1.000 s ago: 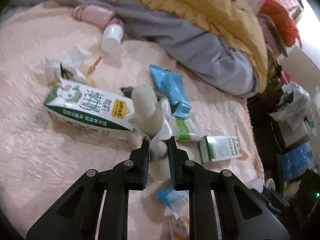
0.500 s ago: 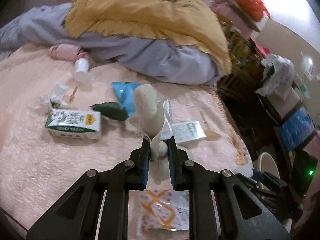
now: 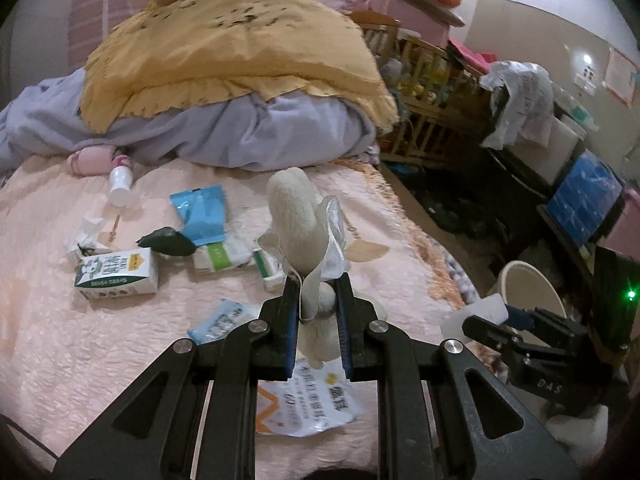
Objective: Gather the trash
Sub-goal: 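Grasp the white sponge with the right tool while the left tool grasps the plush toy, then carry the white sponge and plush toy over the white bucket with both tools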
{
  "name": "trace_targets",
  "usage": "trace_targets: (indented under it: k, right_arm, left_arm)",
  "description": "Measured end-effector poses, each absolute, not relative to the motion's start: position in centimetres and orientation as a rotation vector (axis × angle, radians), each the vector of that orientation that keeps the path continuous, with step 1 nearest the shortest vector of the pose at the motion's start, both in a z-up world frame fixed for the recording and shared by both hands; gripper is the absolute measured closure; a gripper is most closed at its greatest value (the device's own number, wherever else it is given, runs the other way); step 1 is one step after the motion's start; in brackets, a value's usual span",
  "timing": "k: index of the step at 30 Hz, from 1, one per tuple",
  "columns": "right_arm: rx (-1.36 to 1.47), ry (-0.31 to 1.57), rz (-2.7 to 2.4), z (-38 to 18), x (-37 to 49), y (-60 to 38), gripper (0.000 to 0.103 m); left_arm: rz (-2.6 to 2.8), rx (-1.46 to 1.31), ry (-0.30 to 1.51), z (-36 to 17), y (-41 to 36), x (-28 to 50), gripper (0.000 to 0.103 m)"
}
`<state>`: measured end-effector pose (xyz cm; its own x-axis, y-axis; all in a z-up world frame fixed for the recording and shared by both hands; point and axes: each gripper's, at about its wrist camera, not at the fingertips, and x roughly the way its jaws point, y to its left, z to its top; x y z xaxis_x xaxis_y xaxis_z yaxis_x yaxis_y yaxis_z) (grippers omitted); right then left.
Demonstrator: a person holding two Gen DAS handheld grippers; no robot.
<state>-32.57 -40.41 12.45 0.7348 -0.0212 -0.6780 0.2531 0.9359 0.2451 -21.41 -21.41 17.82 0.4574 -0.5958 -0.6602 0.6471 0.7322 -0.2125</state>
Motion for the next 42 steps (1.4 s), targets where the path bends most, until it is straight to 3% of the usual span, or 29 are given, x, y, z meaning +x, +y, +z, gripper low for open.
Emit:
trace_targets:
  k: [22,42]
  right_arm:
    - [0.411,0.696,-0.338,12.9,-42.0,-48.3,0.052]
    - [0.487,0.699,-0.549,11.3,-50.0,-56.5,0.051]
  left_arm:
    - [-0.993,0.183,0.763,19.6,-31.6,-30.2,0.089]
    - [-1.195,0.231,0.866,17.1,-43.0,-35.6,0.089]
